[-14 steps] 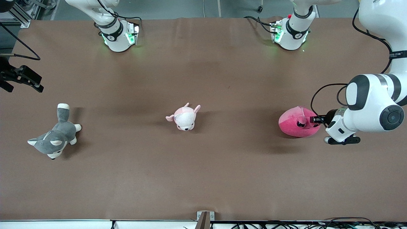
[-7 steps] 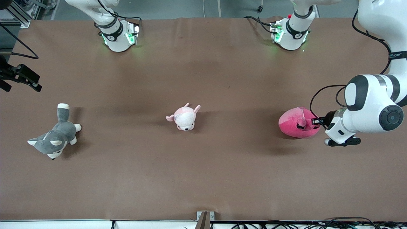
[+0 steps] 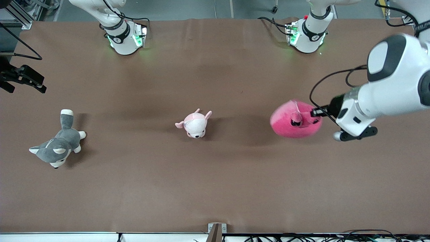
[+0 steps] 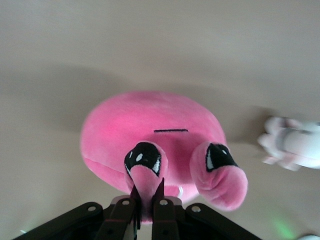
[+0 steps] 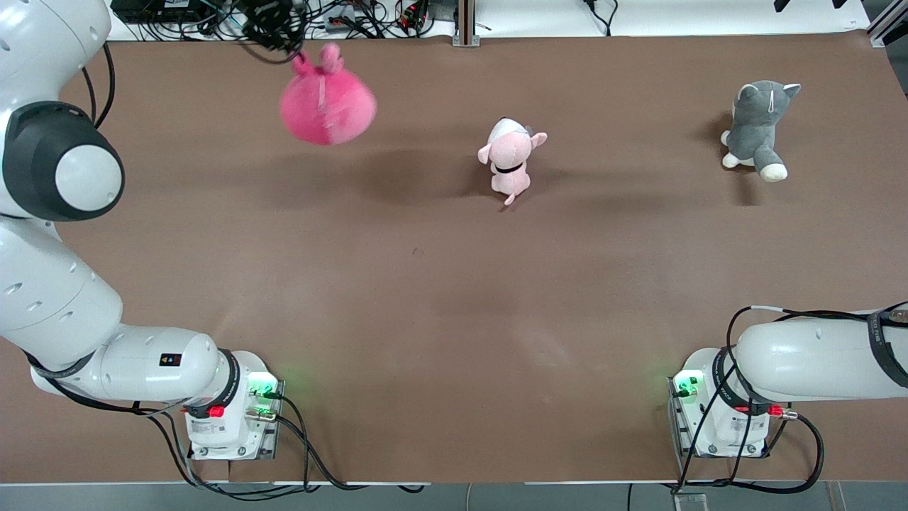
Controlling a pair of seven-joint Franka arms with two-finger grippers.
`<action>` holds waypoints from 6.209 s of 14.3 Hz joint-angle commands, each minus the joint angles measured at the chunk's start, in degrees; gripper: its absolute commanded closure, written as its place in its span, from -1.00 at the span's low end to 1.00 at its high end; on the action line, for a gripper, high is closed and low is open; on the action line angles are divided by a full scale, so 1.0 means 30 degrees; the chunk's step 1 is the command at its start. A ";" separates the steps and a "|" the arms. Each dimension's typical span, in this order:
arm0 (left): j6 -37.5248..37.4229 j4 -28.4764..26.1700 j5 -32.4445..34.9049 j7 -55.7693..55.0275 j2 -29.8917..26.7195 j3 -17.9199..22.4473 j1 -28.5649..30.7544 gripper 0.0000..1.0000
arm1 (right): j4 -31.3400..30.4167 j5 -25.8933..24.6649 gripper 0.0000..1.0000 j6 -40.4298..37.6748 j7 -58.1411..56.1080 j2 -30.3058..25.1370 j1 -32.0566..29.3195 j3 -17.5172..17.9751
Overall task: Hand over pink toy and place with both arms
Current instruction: 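Lift the pink plush with the left gripper toward the bunny, then carry the plush with the left gripper while the right gripper reaches it, then grasp the plush with the right gripper while the left gripper releases, then carry the plush toward the grey cat while the left gripper withdraws, then lower the plush beside the grey cat and open the right gripper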
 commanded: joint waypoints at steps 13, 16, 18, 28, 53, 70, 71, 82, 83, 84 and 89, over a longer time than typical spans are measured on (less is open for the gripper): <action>1.5029 0.2476 -0.0549 -1.2805 0.3362 -0.6094 -0.6458 1.00 | 0.0383 1.4088 0.01 -0.0858 0.2643 0.1543 0.3303 -0.0092; 1.5061 0.2476 -0.0520 -1.2896 0.3392 -0.6066 -0.6693 1.00 | 0.0324 1.3859 0.01 0.0810 0.2614 0.1865 0.4388 -0.0092; 1.5061 0.2389 -0.0462 -1.2896 0.3392 -0.6094 -0.6693 1.00 | 0.0324 1.3829 0.01 0.0842 0.2614 0.2217 0.4887 -0.0092; 1.5061 0.2301 -0.0461 -1.2926 0.3422 -0.6094 -0.6723 1.00 | 0.0617 1.4445 -0.01 0.2508 0.2380 0.3007 0.5944 -0.0151; 1.3397 0.2301 0.0505 -1.2517 0.1227 -0.6036 -0.5029 -1.00 | 0.0940 1.2422 0.99 0.1604 -0.1595 0.4704 0.3197 -0.0239; -0.2107 -0.1268 0.2288 0.8510 -0.5542 -0.6065 1.0677 -1.00 | 0.1350 1.2598 0.99 0.1634 -0.4799 1.0829 -0.0881 -0.0238; -0.2078 -0.1651 0.2524 0.9070 -0.5514 -0.6065 1.1173 -1.00 | 0.1350 1.2656 0.99 0.1633 -0.4798 1.0976 -0.0911 -0.0238; -0.1111 -0.1889 0.4022 0.9897 -0.4928 -0.6241 1.2204 -1.00 | 0.1232 1.2686 0.49 0.1604 -0.5355 1.2439 -0.1789 -0.0209; -0.1111 -0.1831 0.4108 0.9809 -0.4957 -0.6270 1.2145 -1.00 | 0.1232 1.2715 -0.84 0.1575 -0.5065 1.2500 -0.1907 -0.0238; -0.1111 -0.1743 0.4080 0.9751 -0.4957 -0.6300 1.2144 -1.00 | 0.1523 1.2686 -1.00 0.1575 -0.4743 1.2443 -0.1995 -0.0209; -0.1111 -0.1713 0.4021 0.9721 -0.4928 -0.6241 1.2261 -1.00 | 0.5768 1.0350 -1.00 -0.3337 -0.3279 1.0951 -0.2286 -0.0326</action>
